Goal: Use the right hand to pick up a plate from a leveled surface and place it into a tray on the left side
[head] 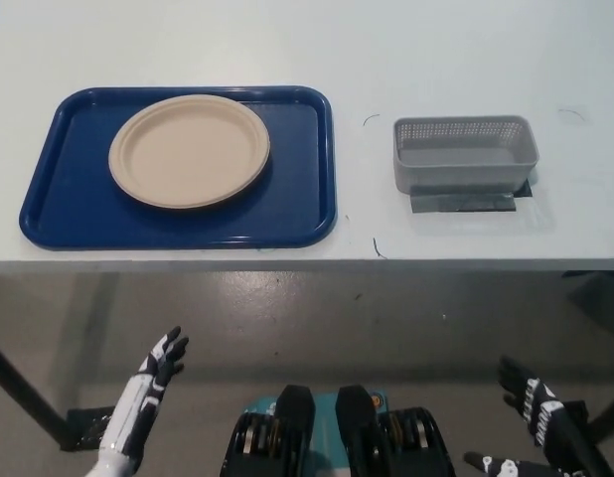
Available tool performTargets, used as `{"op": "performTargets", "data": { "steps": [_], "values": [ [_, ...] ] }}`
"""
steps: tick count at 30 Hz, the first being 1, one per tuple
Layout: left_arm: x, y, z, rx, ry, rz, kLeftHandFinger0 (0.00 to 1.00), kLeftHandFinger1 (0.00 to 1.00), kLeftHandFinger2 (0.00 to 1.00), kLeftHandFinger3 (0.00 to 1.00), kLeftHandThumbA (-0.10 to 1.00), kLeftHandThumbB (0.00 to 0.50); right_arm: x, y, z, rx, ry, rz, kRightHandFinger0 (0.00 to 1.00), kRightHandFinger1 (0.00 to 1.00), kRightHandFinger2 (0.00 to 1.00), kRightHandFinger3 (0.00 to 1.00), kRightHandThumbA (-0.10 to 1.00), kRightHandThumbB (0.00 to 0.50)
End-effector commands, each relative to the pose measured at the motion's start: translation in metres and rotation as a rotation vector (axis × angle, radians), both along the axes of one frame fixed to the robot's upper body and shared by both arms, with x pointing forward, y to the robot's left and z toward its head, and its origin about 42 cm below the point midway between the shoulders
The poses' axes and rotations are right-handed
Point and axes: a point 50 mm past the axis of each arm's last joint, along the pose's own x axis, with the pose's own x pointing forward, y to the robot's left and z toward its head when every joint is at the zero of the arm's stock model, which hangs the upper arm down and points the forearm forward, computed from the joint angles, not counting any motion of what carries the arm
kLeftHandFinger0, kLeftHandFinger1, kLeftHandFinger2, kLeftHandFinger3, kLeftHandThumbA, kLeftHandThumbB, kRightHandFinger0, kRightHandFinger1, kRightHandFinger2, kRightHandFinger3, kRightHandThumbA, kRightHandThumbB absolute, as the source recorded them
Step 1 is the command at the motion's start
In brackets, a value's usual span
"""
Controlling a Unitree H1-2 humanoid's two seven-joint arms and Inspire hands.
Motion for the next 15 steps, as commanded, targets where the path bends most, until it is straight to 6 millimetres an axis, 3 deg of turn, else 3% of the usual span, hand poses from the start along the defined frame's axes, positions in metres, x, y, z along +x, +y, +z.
{"op": "performTargets", "data": {
  "steps": [1, 3, 5, 7, 13, 15],
  "values": [
    [-0.020, -0.014, 0.010, -0.016, -0.108, 0.034, 1.00, 1.00, 1.00, 1.00, 1.00, 0.238, 0.009, -0.010, -0.016, 0.078, -0.224, -0.097, 1.00, 1.00, 1.00, 1.00, 1.00, 0.256],
    [-0.025, -0.013, 0.005, -0.019, -0.087, 0.038, 1.00, 1.00, 1.00, 1.00, 0.98, 0.209, 0.010, -0.007, -0.019, 0.079, -0.218, -0.086, 1.00, 1.00, 1.00, 1.00, 1.00, 0.243],
    [-0.023, -0.013, 0.001, -0.026, -0.070, 0.039, 1.00, 1.00, 1.00, 1.00, 0.98, 0.217, 0.013, -0.007, -0.021, 0.084, -0.217, -0.082, 1.00, 1.00, 1.00, 1.00, 1.00, 0.235],
    [-0.034, -0.010, -0.004, -0.028, -0.050, 0.048, 1.00, 1.00, 1.00, 1.00, 0.97, 0.231, 0.005, -0.003, -0.029, 0.090, -0.197, -0.077, 1.00, 1.00, 1.00, 1.00, 1.00, 0.239],
    [-0.034, -0.009, -0.009, -0.029, -0.028, 0.042, 1.00, 1.00, 1.00, 1.00, 0.98, 0.249, -0.006, -0.002, -0.034, 0.081, -0.195, -0.076, 1.00, 1.00, 1.00, 1.00, 1.00, 0.220],
    [-0.033, -0.006, -0.010, -0.018, -0.025, 0.047, 1.00, 1.00, 1.00, 1.00, 0.98, 0.243, -0.009, -0.002, -0.036, 0.077, -0.192, -0.070, 1.00, 1.00, 1.00, 1.00, 1.00, 0.238]
  ]
}}
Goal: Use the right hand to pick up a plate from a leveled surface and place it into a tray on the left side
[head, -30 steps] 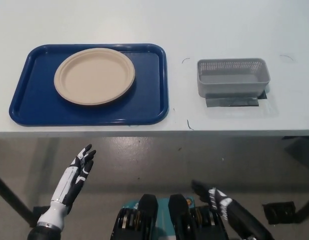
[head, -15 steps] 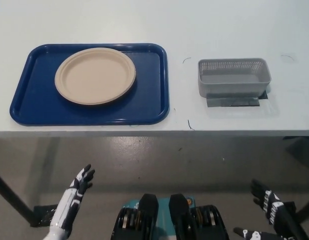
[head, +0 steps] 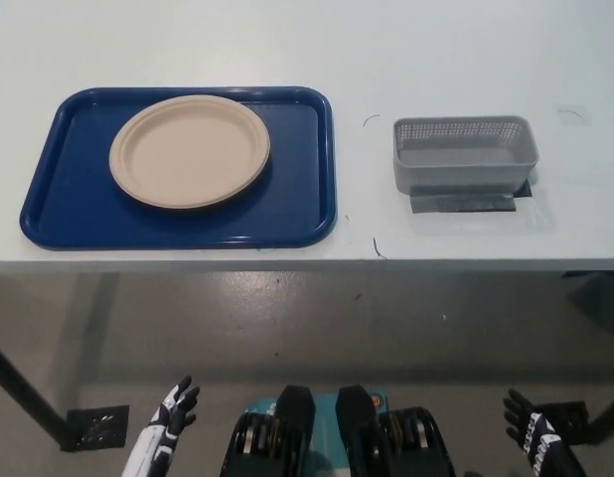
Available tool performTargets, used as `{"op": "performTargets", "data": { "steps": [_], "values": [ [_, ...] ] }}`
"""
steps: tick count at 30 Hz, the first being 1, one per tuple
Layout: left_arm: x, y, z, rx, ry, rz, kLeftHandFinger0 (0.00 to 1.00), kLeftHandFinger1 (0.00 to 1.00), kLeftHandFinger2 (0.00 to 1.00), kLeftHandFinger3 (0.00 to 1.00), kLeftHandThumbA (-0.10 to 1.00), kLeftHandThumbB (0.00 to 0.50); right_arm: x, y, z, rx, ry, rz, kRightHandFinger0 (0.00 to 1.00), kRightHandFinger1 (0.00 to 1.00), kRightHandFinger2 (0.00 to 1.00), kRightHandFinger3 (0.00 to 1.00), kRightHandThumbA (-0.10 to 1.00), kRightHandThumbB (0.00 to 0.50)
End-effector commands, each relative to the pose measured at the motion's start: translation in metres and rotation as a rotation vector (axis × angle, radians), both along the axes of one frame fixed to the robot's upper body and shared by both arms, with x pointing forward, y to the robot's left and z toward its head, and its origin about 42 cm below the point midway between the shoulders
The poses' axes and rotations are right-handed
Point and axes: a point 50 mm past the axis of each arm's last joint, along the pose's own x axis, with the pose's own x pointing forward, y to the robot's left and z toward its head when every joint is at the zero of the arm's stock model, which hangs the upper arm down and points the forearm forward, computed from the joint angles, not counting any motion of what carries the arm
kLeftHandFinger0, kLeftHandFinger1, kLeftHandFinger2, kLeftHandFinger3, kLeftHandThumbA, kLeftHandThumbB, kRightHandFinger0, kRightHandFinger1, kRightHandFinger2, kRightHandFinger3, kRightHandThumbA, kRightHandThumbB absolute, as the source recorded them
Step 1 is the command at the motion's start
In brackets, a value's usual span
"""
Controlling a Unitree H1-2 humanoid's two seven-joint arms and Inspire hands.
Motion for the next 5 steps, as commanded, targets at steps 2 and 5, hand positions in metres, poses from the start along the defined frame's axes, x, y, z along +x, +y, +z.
{"op": "performTargets", "data": {
  "steps": [2, 5],
  "values": [
    [0.0053, 0.0082, 0.0116, 0.025, -0.098, 0.031, 1.00, 1.00, 1.00, 1.00, 0.98, 0.245, 0.0005, -0.0031, 0.0132, 0.021, -0.205, -0.002, 1.00, 1.00, 1.00, 1.00, 1.00, 0.239],
    [0.0084, 0.0108, 0.0109, 0.027, -0.095, 0.034, 1.00, 1.00, 1.00, 1.00, 1.00, 0.259, -0.0004, -0.0031, 0.0121, 0.007, -0.214, 0.000, 1.00, 1.00, 1.00, 1.00, 1.00, 0.234]
  ]
}}
